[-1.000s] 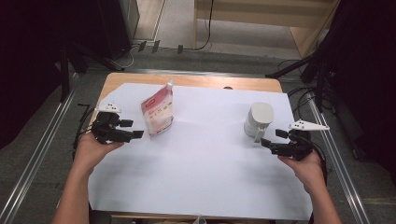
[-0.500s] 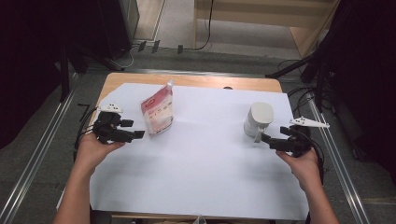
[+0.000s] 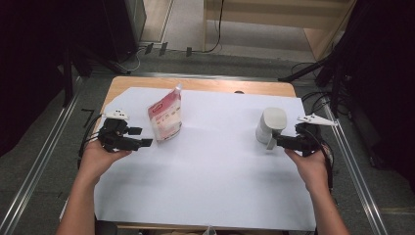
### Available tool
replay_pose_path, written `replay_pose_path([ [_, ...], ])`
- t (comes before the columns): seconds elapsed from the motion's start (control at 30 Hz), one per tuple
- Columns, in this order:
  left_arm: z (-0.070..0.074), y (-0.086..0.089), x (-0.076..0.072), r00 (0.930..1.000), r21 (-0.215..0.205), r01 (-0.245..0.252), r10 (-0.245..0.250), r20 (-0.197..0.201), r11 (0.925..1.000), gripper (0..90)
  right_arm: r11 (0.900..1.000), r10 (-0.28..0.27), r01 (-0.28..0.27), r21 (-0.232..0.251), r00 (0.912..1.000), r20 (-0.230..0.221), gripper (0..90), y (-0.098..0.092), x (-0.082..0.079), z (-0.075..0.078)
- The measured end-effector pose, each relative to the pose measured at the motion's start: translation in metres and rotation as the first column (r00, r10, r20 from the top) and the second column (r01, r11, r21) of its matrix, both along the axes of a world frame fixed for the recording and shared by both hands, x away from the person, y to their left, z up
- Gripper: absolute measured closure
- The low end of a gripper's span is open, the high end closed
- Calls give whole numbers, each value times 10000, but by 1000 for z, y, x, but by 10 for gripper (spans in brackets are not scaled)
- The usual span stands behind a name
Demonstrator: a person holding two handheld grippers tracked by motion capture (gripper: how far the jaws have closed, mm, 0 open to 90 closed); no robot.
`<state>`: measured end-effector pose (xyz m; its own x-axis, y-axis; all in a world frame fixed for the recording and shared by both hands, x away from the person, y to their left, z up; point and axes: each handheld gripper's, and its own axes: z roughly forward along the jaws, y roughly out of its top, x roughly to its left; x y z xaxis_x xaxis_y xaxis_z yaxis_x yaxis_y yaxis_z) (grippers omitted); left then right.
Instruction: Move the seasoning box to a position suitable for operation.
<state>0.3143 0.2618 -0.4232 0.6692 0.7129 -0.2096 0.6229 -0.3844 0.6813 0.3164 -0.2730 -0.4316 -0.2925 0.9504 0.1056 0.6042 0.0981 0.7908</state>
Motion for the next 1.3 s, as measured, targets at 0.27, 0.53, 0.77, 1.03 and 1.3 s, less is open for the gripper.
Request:
replay_pose_path([
  [0.27,0,4,-1,9999,-197,-96,97,42,9998,328,9982,-556,556,-241,9985,3,113,24,18,4],
  [0.53,-2,5,1,9999,-207,-99,98,-51,9997,330,9883,-1516,1512,200,9882,217,100,32,29,-4],
  [0.77,-1,5,1,9999,-240,-123,122,-15,9996,333,9750,-2205,2214,166,9743,-454,93,42,41,-26],
  [1.03,-1,7,1,9997,-203,-165,161,-201,9997,346,9650,-2619,2622,64,9645,-349,113,45,44,-44],
  [1.3,-2,5,2,9996,-52,-97,96,-269,9999,350,9602,-2789,2791,71,9601,-218,92,50,47,-60],
])
